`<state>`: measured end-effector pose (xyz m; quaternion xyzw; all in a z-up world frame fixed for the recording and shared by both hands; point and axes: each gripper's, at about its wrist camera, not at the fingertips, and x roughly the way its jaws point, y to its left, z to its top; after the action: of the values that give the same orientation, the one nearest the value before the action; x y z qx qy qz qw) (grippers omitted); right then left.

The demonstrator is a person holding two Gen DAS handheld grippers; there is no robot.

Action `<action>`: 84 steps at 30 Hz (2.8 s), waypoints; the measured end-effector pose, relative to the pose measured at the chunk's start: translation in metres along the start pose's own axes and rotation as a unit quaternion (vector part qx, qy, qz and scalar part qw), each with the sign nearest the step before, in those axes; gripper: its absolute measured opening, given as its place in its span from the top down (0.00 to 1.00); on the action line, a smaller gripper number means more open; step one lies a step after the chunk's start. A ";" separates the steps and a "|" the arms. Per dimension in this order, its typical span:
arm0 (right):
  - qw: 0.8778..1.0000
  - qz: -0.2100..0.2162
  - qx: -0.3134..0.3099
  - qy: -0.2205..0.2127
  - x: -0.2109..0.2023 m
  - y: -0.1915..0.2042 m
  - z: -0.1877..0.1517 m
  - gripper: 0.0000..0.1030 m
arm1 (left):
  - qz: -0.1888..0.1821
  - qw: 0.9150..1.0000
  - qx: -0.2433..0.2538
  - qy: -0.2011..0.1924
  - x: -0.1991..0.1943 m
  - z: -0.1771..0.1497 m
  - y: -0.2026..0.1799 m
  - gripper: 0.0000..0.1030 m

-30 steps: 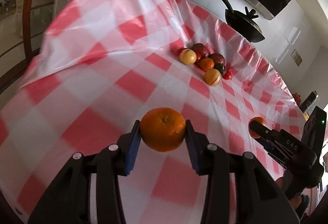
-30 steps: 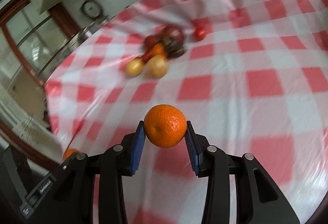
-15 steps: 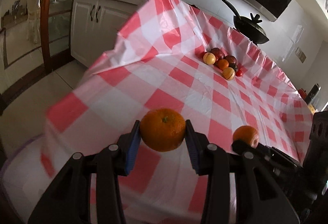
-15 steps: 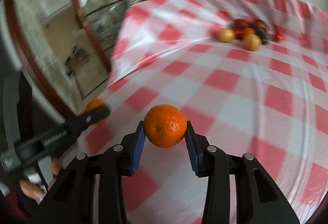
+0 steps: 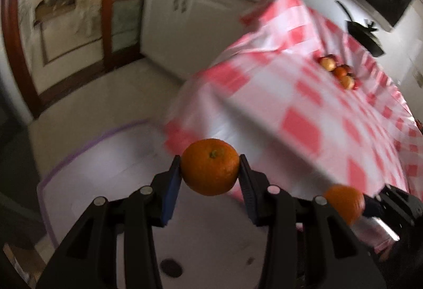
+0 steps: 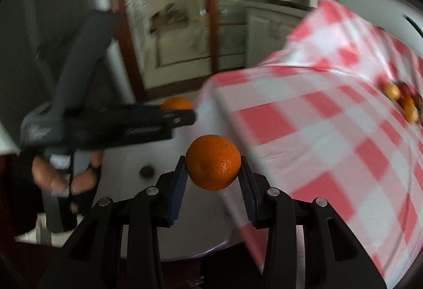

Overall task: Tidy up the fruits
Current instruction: 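Carry both oranges to the white box and lower them inside, then open both grippers over the box and return them to the table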

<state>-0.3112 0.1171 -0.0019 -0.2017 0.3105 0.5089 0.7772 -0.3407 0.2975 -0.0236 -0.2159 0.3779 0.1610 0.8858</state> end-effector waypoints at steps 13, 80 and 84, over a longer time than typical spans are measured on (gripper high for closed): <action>0.983 0.049 -0.117 0.134 0.074 0.059 -0.038 0.62 | 0.074 0.989 -0.069 0.109 0.061 -0.061 0.069 0.59; 0.921 -0.116 0.315 -0.198 -0.143 -0.213 -0.022 0.15 | -0.009 0.962 0.211 -0.173 -0.017 0.063 -0.213 0.01; 0.898 -0.174 0.355 -0.192 -0.149 -0.259 -0.036 0.15 | -0.051 0.957 0.251 -0.137 0.024 0.067 -0.270 0.01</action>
<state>-0.1273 -0.1085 0.0735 0.1384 0.2747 0.2502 0.9181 -0.1642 0.1035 0.0706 0.0181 0.2700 0.0439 0.9617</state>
